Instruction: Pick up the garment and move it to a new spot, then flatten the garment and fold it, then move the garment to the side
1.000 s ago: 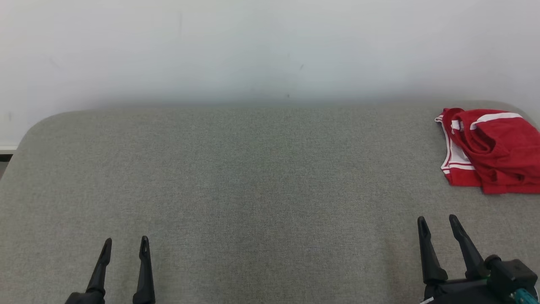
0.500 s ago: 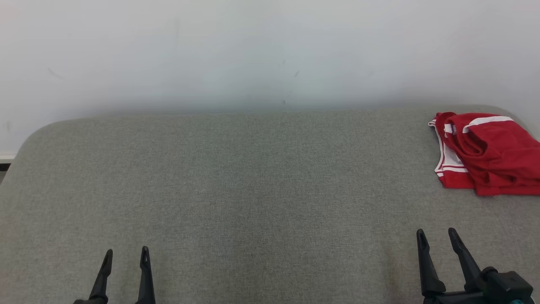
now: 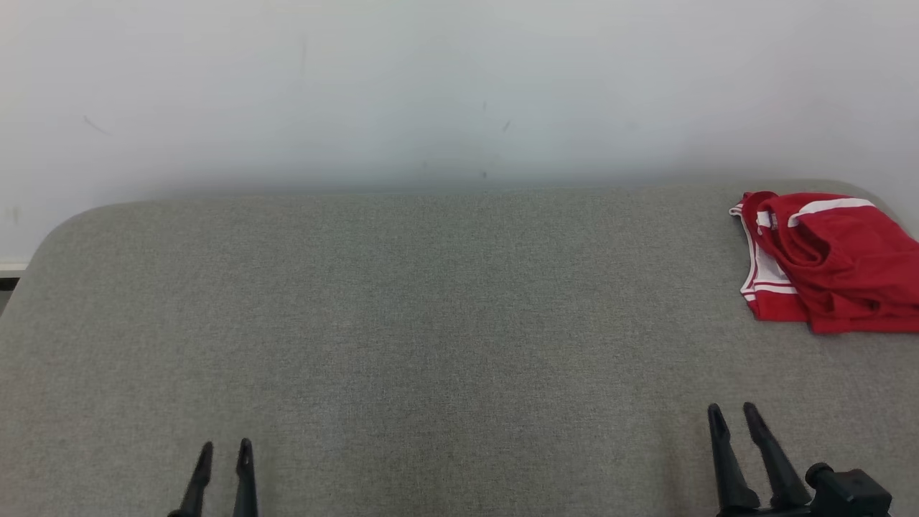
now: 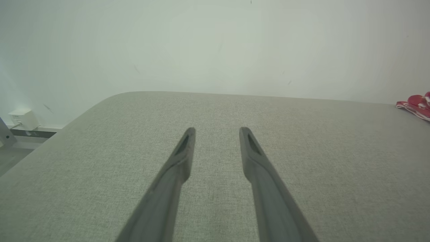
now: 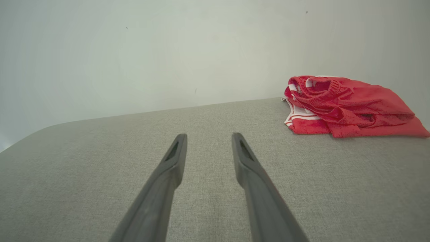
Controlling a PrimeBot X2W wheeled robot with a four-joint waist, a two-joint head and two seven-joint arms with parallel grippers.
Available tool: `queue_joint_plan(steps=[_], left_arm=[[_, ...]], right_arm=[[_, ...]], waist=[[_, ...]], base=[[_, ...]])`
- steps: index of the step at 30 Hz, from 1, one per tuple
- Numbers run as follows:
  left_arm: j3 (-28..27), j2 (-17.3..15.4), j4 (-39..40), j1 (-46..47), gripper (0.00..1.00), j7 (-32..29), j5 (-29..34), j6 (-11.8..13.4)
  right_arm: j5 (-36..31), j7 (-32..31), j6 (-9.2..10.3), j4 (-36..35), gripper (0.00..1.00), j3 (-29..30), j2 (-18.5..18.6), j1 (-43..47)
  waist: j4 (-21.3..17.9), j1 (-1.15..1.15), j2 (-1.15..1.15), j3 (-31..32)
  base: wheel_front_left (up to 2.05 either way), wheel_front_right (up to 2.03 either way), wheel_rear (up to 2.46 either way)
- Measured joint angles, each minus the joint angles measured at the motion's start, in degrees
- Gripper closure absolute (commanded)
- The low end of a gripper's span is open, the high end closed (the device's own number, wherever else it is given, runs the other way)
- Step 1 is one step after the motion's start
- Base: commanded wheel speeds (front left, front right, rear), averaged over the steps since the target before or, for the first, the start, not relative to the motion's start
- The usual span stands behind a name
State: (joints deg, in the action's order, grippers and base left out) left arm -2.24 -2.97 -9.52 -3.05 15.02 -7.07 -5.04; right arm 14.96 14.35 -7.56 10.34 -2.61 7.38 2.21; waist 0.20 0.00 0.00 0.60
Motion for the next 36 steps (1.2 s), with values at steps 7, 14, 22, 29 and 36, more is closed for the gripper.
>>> queue_joint_plan(steps=[7,14,22,29,36], left_arm=[[-0.2,0.3,-3.0,-0.6,1.0,-1.3,-2.6,0.0],[-0.6,0.3,-3.2,-0.3,1.0,-3.5,-11.6,-0.1],[-0.9,0.3,-3.2,0.6,1.0,-5.3,-19.9,-0.5],[-1.3,0.3,-3.2,1.1,1.0,-7.0,-26.4,-0.6],[-1.5,0.3,-3.3,2.2,1.0,-8.5,-32.6,-0.9]], right_arm=[[2.6,-1.0,0.0,2.5,1.0,-0.1,-0.5,1.4],[10.9,-3.1,0.01,2.7,1.0,0.7,-0.8,0.9],[18.4,-4.9,0.0,2.8,1.0,1.5,-1.1,0.0],[24.5,-6.4,0.0,2.9,1.0,2.2,-1.3,-1.1],[29.9,-7.9,0.01,3.0,1.0,2.8,-1.6,-1.5]], waist=[[0.0,0.0,0.0,0.0],[0.0,0.0,0.0,-0.1],[0.0,0.0,0.0,-0.1],[0.0,0.0,0.0,-0.2],[-0.1,0.0,0.0,-0.2]], base=[[0.0,0.0,0.0],[0.0,0.0,0.0],[0.0,0.0,0.0],[0.0,0.0,0.0],[0.0,0.0,0.0]])
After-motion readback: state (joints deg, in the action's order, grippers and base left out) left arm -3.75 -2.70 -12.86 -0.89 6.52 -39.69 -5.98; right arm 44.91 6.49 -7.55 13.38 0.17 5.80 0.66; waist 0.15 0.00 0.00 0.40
